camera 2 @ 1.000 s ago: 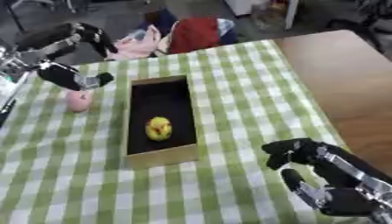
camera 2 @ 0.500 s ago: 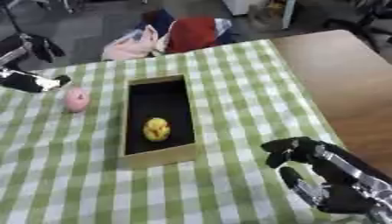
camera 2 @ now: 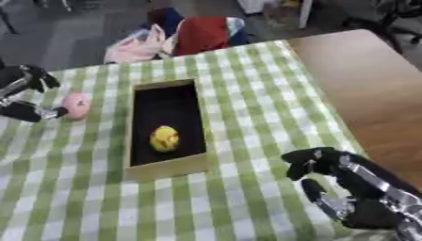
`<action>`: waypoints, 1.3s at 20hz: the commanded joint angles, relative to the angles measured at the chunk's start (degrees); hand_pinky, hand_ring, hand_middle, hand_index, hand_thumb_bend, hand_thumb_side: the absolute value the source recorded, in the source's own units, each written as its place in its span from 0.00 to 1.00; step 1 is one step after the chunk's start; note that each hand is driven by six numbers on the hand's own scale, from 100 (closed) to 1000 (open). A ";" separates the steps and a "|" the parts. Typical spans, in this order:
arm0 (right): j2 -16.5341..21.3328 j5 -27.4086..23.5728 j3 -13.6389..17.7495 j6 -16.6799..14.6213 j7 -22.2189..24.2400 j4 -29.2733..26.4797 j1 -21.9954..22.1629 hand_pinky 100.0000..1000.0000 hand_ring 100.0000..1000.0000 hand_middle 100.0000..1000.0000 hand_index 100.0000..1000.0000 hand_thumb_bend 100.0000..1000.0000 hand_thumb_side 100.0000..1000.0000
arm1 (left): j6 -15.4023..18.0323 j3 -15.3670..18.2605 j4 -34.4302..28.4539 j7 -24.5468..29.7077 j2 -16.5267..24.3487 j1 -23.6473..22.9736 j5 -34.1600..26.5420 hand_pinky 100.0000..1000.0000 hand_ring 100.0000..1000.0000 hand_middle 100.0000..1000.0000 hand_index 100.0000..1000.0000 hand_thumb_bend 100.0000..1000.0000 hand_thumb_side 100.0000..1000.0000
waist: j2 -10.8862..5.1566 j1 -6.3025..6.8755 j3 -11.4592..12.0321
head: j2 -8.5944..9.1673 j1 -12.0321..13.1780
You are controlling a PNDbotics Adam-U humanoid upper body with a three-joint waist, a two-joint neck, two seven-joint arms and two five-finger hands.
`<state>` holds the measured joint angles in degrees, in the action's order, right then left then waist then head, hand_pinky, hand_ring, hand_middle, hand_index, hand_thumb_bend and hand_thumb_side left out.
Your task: Pick up objects on the table and place them in the box.
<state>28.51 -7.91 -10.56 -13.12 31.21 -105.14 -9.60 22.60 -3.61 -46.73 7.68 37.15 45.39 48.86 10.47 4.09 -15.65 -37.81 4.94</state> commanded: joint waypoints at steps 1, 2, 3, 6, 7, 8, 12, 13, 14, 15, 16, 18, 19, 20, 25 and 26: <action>0.52 0.37 0.58 -0.07 -0.04 -0.91 -0.66 0.65 0.88 0.58 0.80 0.00 0.44 | -0.25 0.86 0.93 -1.67 0.66 1.11 1.70 0.59 0.53 0.55 0.70 0.44 0.33 | -0.55 -0.22 -0.15 | 0.06 0.23; 0.52 0.44 0.59 -0.07 -0.05 -0.91 -0.68 0.65 0.88 0.58 0.80 0.00 0.44 | -0.44 0.93 1.32 -2.23 0.39 1.08 2.13 0.58 0.52 0.54 0.69 0.43 0.30 | -0.42 -0.18 -0.26 | 0.10 0.30; 0.51 0.51 0.58 -0.06 -0.05 -0.90 -0.69 0.65 0.88 0.58 0.80 0.00 0.44 | -0.66 0.99 1.66 -2.82 0.17 1.06 2.56 0.57 0.51 0.53 0.68 0.42 0.28 | -0.33 -0.14 -0.33 | 0.12 0.34; 0.43 0.68 0.57 -0.03 -0.04 -0.83 -0.74 0.65 0.88 0.58 0.80 0.00 0.44 | -1.54 1.11 2.53 -4.69 -0.37 0.95 3.80 0.55 0.49 0.50 0.65 0.37 0.20 | -0.14 0.01 -0.42 | 0.17 0.30; 0.41 0.71 0.56 -0.02 -0.04 -0.81 -0.76 0.65 0.88 0.58 0.80 0.00 0.44 | -1.73 1.13 2.78 -5.16 -0.51 0.91 4.11 0.55 0.48 0.49 0.64 0.35 0.18 | -0.09 0.05 -0.40 | 0.17 0.26; 0.40 0.75 0.54 0.00 -0.01 -0.79 -0.80 0.65 0.88 0.58 0.80 0.00 0.44 | -1.94 1.19 3.08 -5.61 -0.67 0.85 4.35 0.54 0.47 0.48 0.63 0.34 0.16 | -0.03 0.10 -0.38 | 0.22 0.24; 0.35 0.88 0.56 0.01 -0.01 -0.73 -0.78 0.65 0.88 0.58 0.80 0.00 0.44 | -2.86 1.52 3.65 -8.48 -1.01 0.64 4.45 0.47 0.37 0.35 0.47 0.22 0.01 | 0.06 0.16 -0.26 | 0.25 0.15; 0.34 0.89 0.59 0.01 -0.05 -0.72 -0.75 0.65 0.88 0.58 0.80 0.00 0.44 | -3.23 1.60 3.57 -9.62 -1.01 0.60 4.09 0.46 0.36 0.34 0.46 0.19 0.00 | 0.04 0.15 -0.22 | 0.23 0.11; 0.34 0.89 0.62 0.02 -0.09 -0.71 -0.71 0.65 0.88 0.58 0.80 0.00 0.44 | -3.70 1.75 3.34 -10.97 -1.00 0.62 3.46 0.42 0.29 0.26 0.38 0.00 0.00 | 0.00 0.13 -0.15 | 0.19 0.06; 0.35 0.88 0.63 0.02 -0.12 -0.72 -0.69 0.65 0.88 0.58 0.80 0.00 0.44 | -4.15 1.74 3.03 -12.26 -0.99 0.58 2.68 0.42 0.29 0.26 0.38 0.00 0.00 | -0.04 0.10 -0.08 | 0.16 0.04; 0.34 0.84 0.64 0.02 -0.15 -0.72 -0.65 0.65 0.88 0.58 0.80 0.00 0.44 | -4.53 1.75 2.46 -13.51 -0.99 0.63 1.63 0.39 0.25 0.21 0.33 0.00 0.02 | -0.13 0.05 0.06 | 0.10 -0.01; 0.36 0.75 0.66 0.02 -0.18 -0.74 -0.56 0.65 0.88 0.58 0.80 0.00 0.44 | -5.05 1.41 0.54 -15.26 -0.88 0.69 -1.12 0.37 0.23 0.17 0.30 0.00 0.02 | -0.33 -0.04 0.34 | -0.02 -0.08; 0.37 0.69 0.66 0.03 -0.19 -0.74 -0.50 0.65 0.88 0.58 0.80 0.00 0.44 | -5.13 1.02 -0.92 -15.62 -0.73 0.74 -2.44 0.38 0.23 0.18 0.30 0.00 0.03 | -0.46 -0.08 0.46 | -0.08 -0.10; 0.39 0.63 0.66 0.03 -0.20 -0.74 -0.44 0.65 0.88 0.58 0.80 0.00 0.44 | -5.14 0.53 -2.65 -15.65 -0.55 0.83 -3.37 0.37 0.23 0.17 0.30 0.00 0.03 | -0.60 -0.12 0.58 | -0.13 -0.10; 0.45 0.37 0.58 0.07 -0.17 -0.77 -0.26 0.65 0.88 0.58 0.80 0.00 0.44 | -3.71 -2.77 -12.42 -11.54 -0.73 2.08 -10.67 0.38 0.24 0.18 0.30 0.00 0.03 | -1.13 -0.31 0.92 | -0.28 -0.13; 0.48 0.32 0.50 0.07 -0.11 -0.80 -0.30 0.65 0.88 0.58 0.80 0.00 0.44 | -3.14 -3.75 -14.37 -10.31 -1.06 2.56 -11.83 0.38 0.24 0.18 0.30 0.00 0.03 | -1.20 -0.34 0.83 | -0.26 -0.01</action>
<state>28.07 -7.23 -10.58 -13.09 31.21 -105.14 -9.55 19.07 -6.75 -57.94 -3.71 34.72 46.55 38.70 10.28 4.07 -14.83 -37.80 4.91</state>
